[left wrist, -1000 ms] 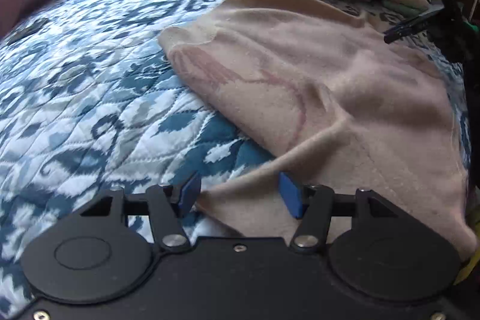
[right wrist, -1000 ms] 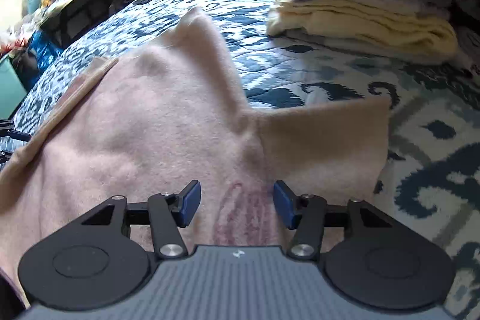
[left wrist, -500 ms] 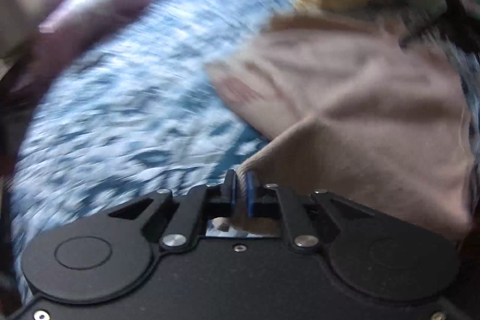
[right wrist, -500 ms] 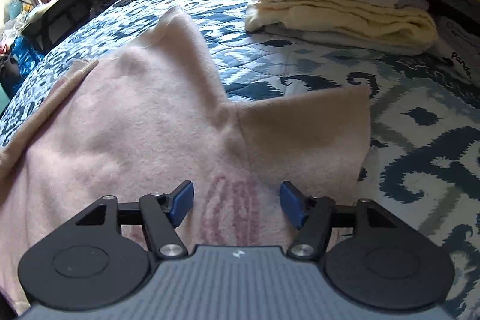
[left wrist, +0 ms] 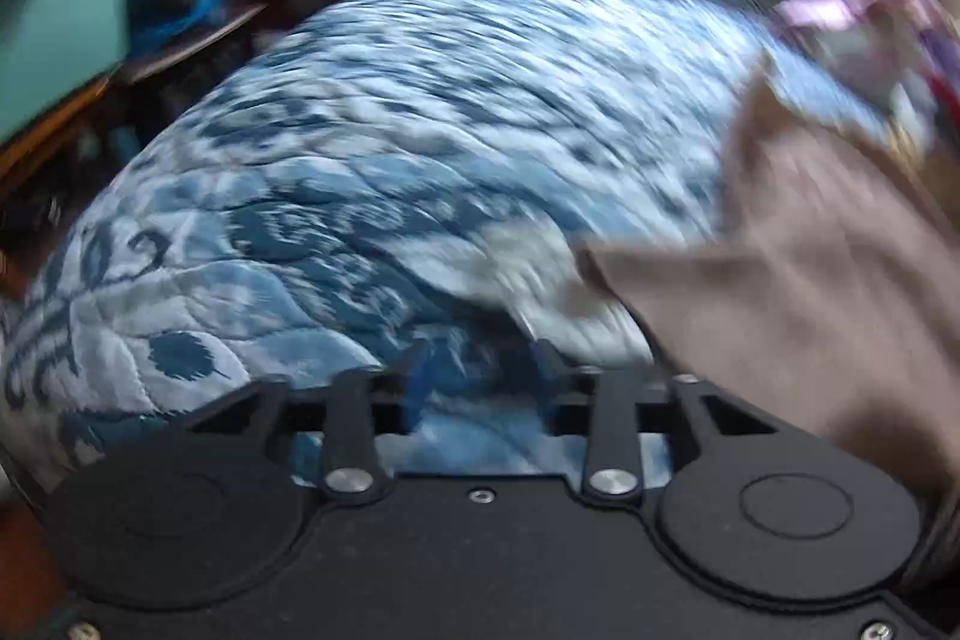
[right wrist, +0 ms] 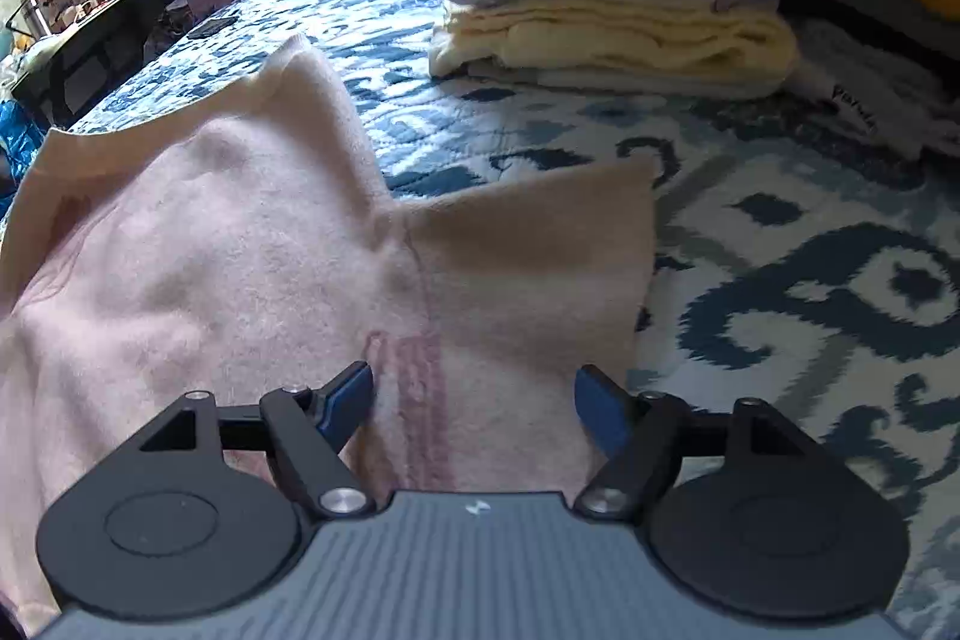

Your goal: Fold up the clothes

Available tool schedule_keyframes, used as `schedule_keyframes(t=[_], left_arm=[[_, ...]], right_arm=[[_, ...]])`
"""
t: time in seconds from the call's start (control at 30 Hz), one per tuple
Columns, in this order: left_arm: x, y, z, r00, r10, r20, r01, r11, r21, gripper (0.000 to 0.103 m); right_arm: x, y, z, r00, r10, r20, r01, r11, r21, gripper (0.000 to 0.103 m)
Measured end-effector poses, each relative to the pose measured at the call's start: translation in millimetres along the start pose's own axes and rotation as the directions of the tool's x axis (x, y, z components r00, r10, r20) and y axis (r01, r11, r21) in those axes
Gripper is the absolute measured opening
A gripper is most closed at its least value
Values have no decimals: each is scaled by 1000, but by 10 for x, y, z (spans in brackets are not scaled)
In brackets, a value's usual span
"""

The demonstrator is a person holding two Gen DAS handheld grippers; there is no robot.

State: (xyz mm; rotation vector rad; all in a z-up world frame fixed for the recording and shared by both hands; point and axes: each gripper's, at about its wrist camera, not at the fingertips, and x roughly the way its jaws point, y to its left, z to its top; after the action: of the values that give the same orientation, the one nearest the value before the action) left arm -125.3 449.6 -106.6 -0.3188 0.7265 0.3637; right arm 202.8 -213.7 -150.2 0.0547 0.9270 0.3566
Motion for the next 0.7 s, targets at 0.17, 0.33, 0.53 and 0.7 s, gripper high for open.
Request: schedule_keyframes(t=[0.17, 0.33, 0.53, 0.7], left_arm=[[340, 2, 121, 998, -56, -35, 49, 984, -170, 25], [130, 2, 172, 999, 43, 7, -42, 997, -71, 2], [-97, 645, 492, 658, 750, 68, -747, 639, 185, 56], [-106, -6, 800, 875, 473, 105, -484, 863, 148, 56]], right_arm=[[-80, -56, -8, 1000, -12, 3, 12, 1000, 21, 74], [-115, -70, -33, 1000, -27, 8, 27, 1000, 10, 74], [-151, -80, 227, 997, -16, 71, 18, 1000, -25, 74], [56, 142, 631, 993, 34, 111, -26, 997, -78, 70]])
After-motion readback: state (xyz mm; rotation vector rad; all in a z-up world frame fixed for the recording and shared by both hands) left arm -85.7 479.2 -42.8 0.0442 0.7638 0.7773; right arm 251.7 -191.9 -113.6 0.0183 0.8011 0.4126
